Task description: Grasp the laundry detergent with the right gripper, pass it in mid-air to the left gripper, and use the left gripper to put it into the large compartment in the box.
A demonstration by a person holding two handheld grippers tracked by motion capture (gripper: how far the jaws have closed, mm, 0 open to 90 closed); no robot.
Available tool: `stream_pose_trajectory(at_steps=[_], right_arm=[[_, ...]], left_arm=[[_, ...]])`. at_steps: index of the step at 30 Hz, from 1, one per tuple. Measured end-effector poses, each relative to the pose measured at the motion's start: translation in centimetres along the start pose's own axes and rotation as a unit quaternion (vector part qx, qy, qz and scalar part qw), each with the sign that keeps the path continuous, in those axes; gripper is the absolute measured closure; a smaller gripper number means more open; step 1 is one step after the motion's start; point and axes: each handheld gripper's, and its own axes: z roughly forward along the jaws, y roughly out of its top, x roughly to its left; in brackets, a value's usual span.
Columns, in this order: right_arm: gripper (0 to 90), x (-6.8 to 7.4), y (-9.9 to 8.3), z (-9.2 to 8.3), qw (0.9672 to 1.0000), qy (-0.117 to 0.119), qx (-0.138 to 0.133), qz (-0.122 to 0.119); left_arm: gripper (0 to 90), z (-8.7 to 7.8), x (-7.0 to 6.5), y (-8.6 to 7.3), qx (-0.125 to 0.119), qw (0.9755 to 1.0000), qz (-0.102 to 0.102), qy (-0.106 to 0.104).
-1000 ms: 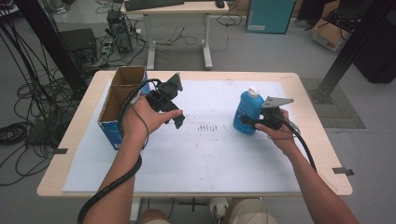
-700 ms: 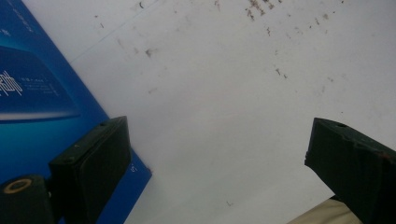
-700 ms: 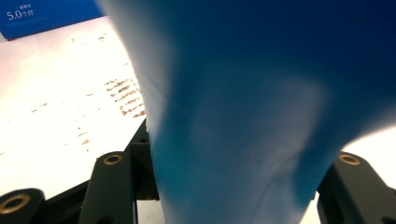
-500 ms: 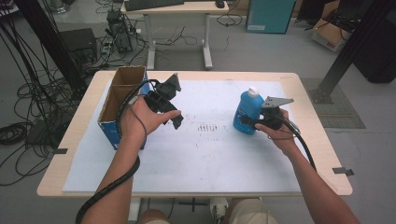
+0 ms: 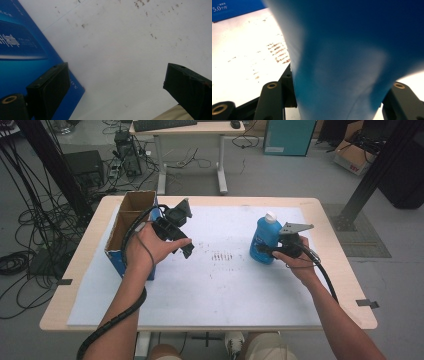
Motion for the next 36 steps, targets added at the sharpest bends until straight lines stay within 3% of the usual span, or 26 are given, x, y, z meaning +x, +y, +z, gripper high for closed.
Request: stream_pose_trajectory(at_steps=[5, 8, 13, 14, 17, 18, 20, 25, 31, 36], right_arm=[[43.0, 0.0, 0.4, 0.1, 1.0000, 0.000, 0.009, 0.002], [43.1, 0.3, 0.9, 0.1, 0.9996, -0.014, 0.025, -0.002], [43.1, 0.5, 1.7, -0.2, 0.9994, -0.020, 0.026, 0.002], [43.1, 0.7, 2.2, -0.4, 0.9993, -0.024, 0.029, 0.010], [43.2, 0.8, 2.9, -0.7, 0.9990, -0.023, 0.032, 0.018], [43.2, 1.1, 3.7, -1.0, 0.9988, -0.024, 0.037, 0.022], [43.2, 1.3, 4.2, -1.2, 0.9987, -0.022, 0.039, 0.025], [43.2, 2.2, 6.5, -1.8, 0.9980, -0.007, 0.047, 0.041], [43.1, 4.2, 9.3, -1.8, 0.9984, 0.015, 0.050, 0.021], [43.0, 5.9, 11.1, -0.8, 0.9976, 0.055, 0.040, 0.015]], left_arm=[[7.1, -0.4, 0.1, -0.3, -0.004, 1.0000, 0.002, -0.002], [7.1, -1.0, 0.2, -0.4, -0.007, 0.9999, 0.009, -0.005], [7.1, -2.1, 0.3, -0.5, -0.013, 0.9998, 0.015, -0.002], [7.1, -2.7, 0.3, -0.5, -0.012, 0.9996, 0.026, 0.001], [7.1, -3.3, 0.3, -0.6, -0.016, 0.9994, 0.031, -0.005], [7.2, -4.1, 0.4, -0.5, -0.010, 0.9987, 0.050, 0.001], [7.2, -4.5, 0.4, -0.5, -0.008, 0.9985, 0.054, 0.001], [7.1, -6.3, 0.5, -0.3, -0.011, 0.9964, 0.084, 0.004], [7.0, -9.0, 0.6, -0.1, -0.009, 0.9922, 0.125, 0.006], [6.8, -10.6, 1.0, 0.0, -0.004, 0.9881, 0.153, 0.014]])
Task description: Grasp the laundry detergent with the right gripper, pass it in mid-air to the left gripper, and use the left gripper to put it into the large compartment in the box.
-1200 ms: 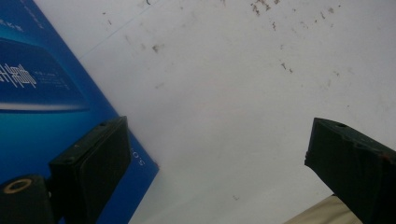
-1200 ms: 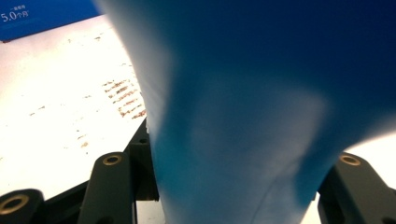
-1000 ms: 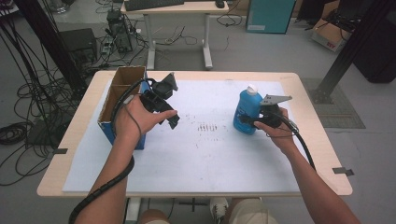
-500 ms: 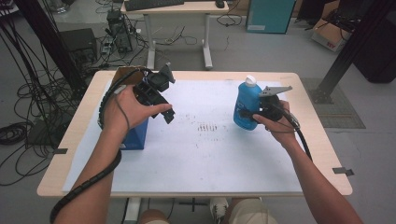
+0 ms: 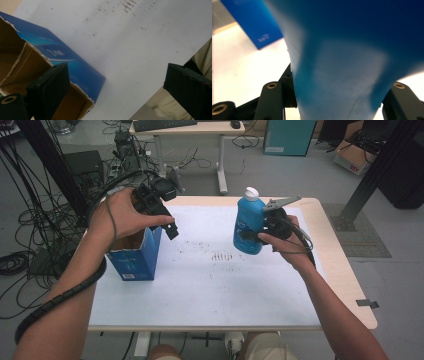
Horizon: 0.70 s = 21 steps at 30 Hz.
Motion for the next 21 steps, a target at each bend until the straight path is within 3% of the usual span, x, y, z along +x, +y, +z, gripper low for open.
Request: stream_pose_trajectory(at_steps=[5, 10, 13, 14, 18, 20, 21], right_arm=[[42.9, 1.3, 1.2, 1.6, 0.9990, 0.034, 0.008, -0.027], [42.8, 2.9, 2.1, 4.0, 0.9954, 0.071, 0.021, -0.061], [42.8, 3.5, 2.4, 5.2, 0.9925, 0.091, 0.026, -0.077], [42.8, 3.9, 2.5, 5.9, 0.9909, 0.103, 0.029, -0.082], [42.8, 4.5, 2.6, 7.1, 0.9871, 0.125, 0.032, -0.095], [42.9, 5.0, 2.8, 7.9, 0.9847, 0.135, 0.035, -0.104], [42.9, 5.0, 2.8, 7.9, 0.9847, 0.135, 0.035, -0.104]], left_arm=[[6.8, -1.3, 0.5, 0.3, 0.009, 0.9995, 0.030, 0.008], [6.8, -2.5, 1.1, 1.0, 0.006, 0.9981, 0.061, 0.009], [6.8, -3.2, 1.4, 1.7, 0.004, 0.9964, 0.084, 0.008], [6.8, -3.4, 1.3, 2.1, 0.002, 0.9949, 0.101, 0.008], [6.7, -3.9, 1.1, 2.9, -0.001, 0.9934, 0.115, 0.001], [6.7, -4.1, 1.0, 4.0, -0.003, 0.9902, 0.139, -0.009], [6.6, -4.1, 1.0, 4.0, -0.003, 0.9902, 0.139, -0.009]])
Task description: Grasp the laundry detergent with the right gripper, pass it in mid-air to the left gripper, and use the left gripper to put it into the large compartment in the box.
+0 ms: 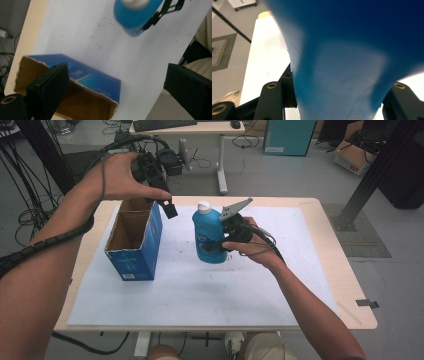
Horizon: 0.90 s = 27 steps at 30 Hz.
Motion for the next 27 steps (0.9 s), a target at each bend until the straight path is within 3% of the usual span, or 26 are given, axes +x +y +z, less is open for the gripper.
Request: stream_pose_trajectory(at_steps=[1, 10, 11, 12, 13, 22, 23, 27], right_arm=[[42.8, 0.1, 0.3, 0.5, 0.9999, 0.007, 0.003, -0.010], [42.8, 0.6, 1.2, 1.3, 0.9985, 0.038, -0.006, -0.038], [42.8, 0.7, 1.3, 1.4, 0.9983, 0.041, -0.006, -0.041], [42.8, 0.8, 1.4, 1.4, 0.9983, 0.042, -0.007, -0.040], [42.8, 0.9, 1.4, 1.5, 0.9978, 0.047, -0.007, -0.046], [42.8, 1.7, 2.1, 1.4, 0.9949, 0.069, -0.020, -0.071], [42.8, 1.8, 2.4, 1.4, 0.9946, 0.068, -0.024, -0.076], [42.8, 2.1, 2.8, 1.3, 0.9938, 0.068, -0.029, -0.083]], left_arm=[[6.5, 0.1, -0.1, 0.6, 0.005, 0.9999, 0.013, -0.001], [6.1, 1.4, -0.7, 2.3, 0.019, 0.9986, 0.043, -0.025], [6.1, 1.4, -0.5, 2.4, 0.031, 0.9974, 0.059, -0.029], [6.0, 1.9, -1.2, 2.5, 0.007, 0.9989, 0.027, -0.038], [6.0, 2.1, -1.4, 2.5, 0.005, 0.9988, 0.026, -0.042], [5.3, 3.5, -2.4, 3.5, 0.031, 0.9948, 0.062, -0.075], [5.2, 3.5, -2.2, 3.7, 0.052, 0.9915, 0.095, -0.073], [4.7, 3.7, -2.5, 3.8, 0.048, 0.9913, 0.096, -0.076]])
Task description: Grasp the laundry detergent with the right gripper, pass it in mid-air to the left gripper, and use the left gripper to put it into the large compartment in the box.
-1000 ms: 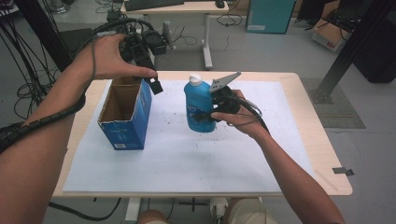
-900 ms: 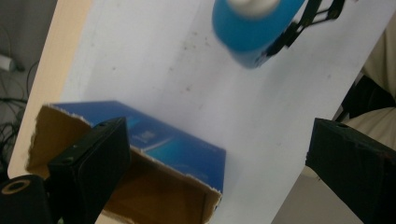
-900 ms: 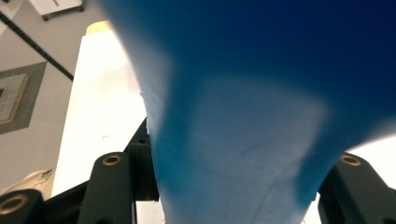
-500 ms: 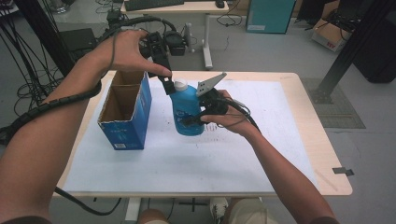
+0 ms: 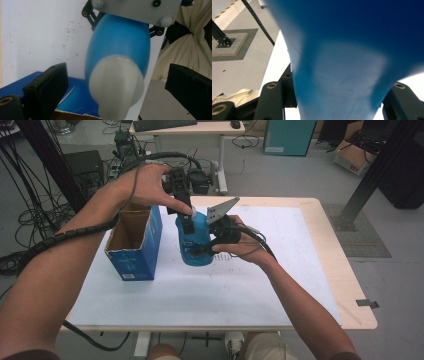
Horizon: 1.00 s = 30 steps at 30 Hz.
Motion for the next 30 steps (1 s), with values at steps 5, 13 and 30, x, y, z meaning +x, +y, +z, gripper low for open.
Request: stream_pose_trajectory(at_steps=[5, 13, 30], right_arm=[[42.8, 0.0, 0.4, -0.1, 0.9997, 0.000, -0.004, -0.024], [42.8, 0.5, 0.7, 0.1, 0.9997, 0.007, -0.004, -0.023], [42.8, 0.6, 1.1, -0.1, 0.9995, 0.001, -0.012, -0.030]], left_arm=[[4.6, 0.3, -0.3, 0.1, 0.005, 1.0000, 0.004, -0.006], [4.5, 0.6, -0.6, 0.1, 0.018, 0.9997, 0.008, -0.013], [4.6, 0.8, -1.0, 0.4, 0.034, 0.9990, 0.019, -0.019]])
